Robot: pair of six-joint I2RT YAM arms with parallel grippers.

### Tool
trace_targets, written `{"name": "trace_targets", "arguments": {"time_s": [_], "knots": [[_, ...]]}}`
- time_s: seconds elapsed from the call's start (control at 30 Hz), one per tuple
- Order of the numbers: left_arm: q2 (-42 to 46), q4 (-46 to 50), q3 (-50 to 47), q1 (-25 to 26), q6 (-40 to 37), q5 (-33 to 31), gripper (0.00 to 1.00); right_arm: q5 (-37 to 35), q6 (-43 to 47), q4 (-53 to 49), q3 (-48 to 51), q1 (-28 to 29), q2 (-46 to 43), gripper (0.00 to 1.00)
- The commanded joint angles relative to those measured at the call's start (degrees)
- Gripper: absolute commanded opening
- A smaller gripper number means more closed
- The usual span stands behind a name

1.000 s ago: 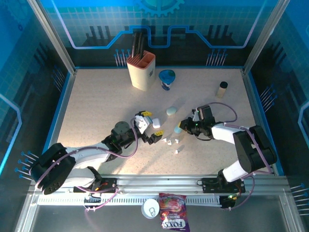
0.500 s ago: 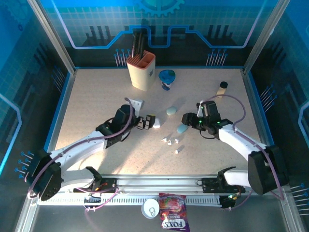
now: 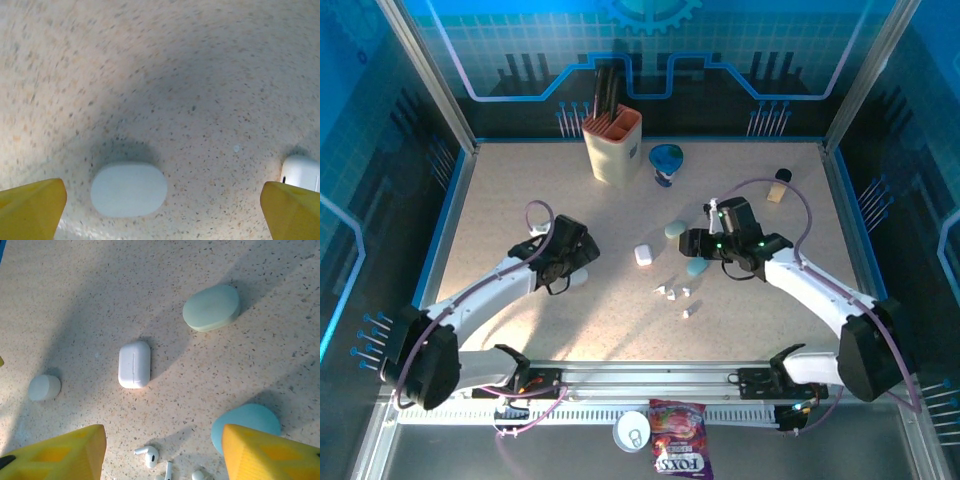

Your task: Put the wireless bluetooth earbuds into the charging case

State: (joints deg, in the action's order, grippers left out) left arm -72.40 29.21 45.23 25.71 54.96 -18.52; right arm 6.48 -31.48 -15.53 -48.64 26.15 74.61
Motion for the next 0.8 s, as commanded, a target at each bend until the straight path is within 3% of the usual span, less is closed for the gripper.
{"name": "trace_targets", "arguments": {"time_s": [0.0, 0.17, 0.4, 0.63, 0.77], "knots": [[-0.9, 7.2, 1.6, -0.1, 19.1, 2.0, 0.99, 0.8, 1.9, -0.8, -2.2, 0.5, 2.0, 0.63], [-0.8, 7.0, -0.9, 0.0, 32.0, 1.5, 0.99, 1.3, 2.8, -0.2, -3.8, 0.5, 3.9, 0.63], [-3.6, 5.8, 0.0, -0.6, 41.2, 3.7, 0.99, 2.0, 3.7, -0.1, -3.8, 0.2, 5.3, 0.63], [-13.3, 4.5, 3.7, -2.1, 43.8, 10.0, 0.99, 3.5, 3.2, 2.2, -2.7, -0.5, 6.7, 0.63], [-17.8, 5.4, 5.9, -2.4, 45.4, 10.4, 0.99, 5.6, 3.5, 2.5, -3.4, -1.3, 8.1, 0.63]]}}
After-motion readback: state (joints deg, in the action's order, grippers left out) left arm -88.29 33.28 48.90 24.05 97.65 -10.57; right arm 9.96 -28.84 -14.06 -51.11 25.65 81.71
